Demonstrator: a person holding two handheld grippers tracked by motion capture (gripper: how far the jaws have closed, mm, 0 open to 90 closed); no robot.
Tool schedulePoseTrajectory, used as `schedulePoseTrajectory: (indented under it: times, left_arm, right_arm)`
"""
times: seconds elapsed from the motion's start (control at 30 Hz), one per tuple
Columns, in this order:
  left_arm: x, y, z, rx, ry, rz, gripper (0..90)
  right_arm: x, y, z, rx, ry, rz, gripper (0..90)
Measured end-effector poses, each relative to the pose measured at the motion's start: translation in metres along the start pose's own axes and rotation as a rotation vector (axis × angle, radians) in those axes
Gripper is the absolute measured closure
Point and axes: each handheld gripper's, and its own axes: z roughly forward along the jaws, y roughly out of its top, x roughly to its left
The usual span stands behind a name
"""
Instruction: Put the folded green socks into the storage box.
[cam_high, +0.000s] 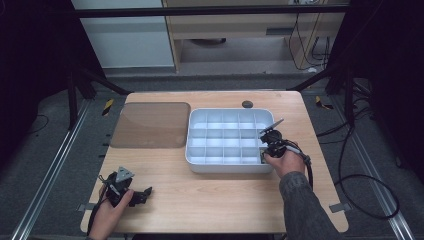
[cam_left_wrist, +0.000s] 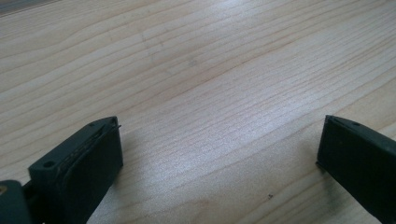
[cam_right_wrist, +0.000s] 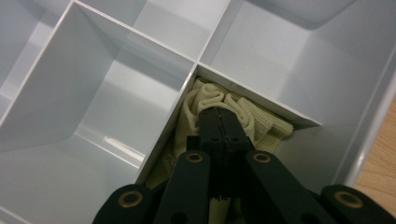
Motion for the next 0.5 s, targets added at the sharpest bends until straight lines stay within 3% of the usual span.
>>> schedulePoseTrajectory:
  times: [0.5]
  left_arm:
    - [-0.0008,0.0001,0.0003,-0.002,-0.002,-0.001,0.0]
  right_arm:
    - [0.0004,-0.0012,-0.0009,-0.007,0.002,-0.002,90.0]
